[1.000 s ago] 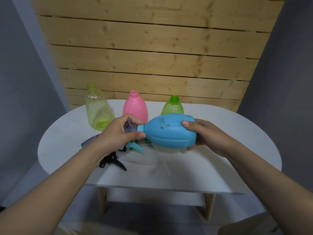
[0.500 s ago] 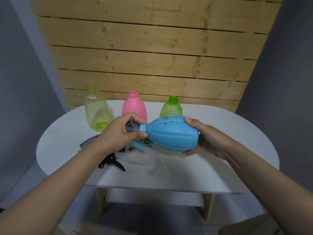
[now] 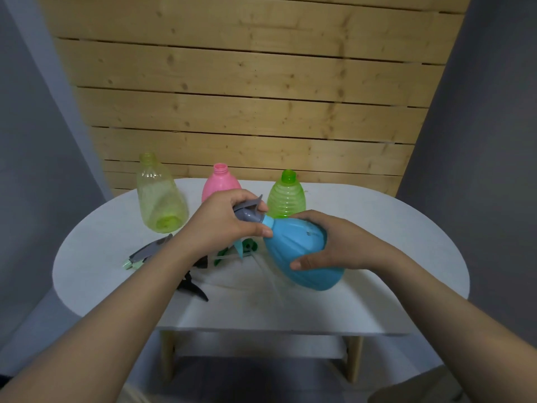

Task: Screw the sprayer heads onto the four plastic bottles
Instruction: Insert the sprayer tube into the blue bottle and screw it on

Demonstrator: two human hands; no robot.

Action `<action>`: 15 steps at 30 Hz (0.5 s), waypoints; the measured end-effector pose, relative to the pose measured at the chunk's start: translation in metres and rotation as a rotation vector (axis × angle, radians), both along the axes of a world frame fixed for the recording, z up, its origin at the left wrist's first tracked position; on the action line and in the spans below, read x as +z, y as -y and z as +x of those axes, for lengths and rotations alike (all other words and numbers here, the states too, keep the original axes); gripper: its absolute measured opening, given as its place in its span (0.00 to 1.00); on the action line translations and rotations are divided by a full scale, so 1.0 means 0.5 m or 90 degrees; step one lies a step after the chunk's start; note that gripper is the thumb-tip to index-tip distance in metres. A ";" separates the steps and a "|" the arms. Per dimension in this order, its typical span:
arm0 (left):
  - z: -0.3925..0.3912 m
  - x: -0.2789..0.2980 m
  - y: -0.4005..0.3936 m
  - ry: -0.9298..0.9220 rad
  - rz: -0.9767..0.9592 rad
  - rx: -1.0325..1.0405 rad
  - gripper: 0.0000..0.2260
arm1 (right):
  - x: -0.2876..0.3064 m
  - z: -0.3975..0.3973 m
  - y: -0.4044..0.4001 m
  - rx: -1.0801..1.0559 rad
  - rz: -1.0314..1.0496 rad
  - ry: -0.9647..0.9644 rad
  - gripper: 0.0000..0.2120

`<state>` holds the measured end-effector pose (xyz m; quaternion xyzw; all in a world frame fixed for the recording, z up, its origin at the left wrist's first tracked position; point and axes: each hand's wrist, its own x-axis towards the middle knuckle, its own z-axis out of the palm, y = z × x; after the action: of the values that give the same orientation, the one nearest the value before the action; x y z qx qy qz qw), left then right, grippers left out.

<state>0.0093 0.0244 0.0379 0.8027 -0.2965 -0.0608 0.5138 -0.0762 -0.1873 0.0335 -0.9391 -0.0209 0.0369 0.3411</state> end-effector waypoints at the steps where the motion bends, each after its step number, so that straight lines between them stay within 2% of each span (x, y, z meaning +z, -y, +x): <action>1: -0.002 0.002 0.008 0.010 -0.002 -0.006 0.16 | 0.001 0.003 0.005 -0.004 0.007 -0.002 0.34; 6: -0.002 0.005 0.045 0.049 -0.066 0.064 0.22 | 0.001 0.008 0.056 -0.072 0.122 0.013 0.30; 9: 0.003 0.000 0.067 -0.043 -0.108 0.095 0.25 | -0.009 0.014 0.098 -0.150 0.272 0.056 0.30; 11: 0.005 -0.010 0.088 -0.118 -0.133 0.064 0.25 | -0.016 0.022 0.124 -0.202 0.356 0.086 0.31; 15: 0.001 -0.037 0.149 -0.183 -0.109 -0.017 0.17 | -0.041 0.039 0.166 -0.264 0.376 0.108 0.29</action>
<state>0.0099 -0.0499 0.0193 0.7350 -0.2345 -0.1561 0.6167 -0.0566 -0.2701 0.0132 -0.7841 0.1317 -0.1188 0.5948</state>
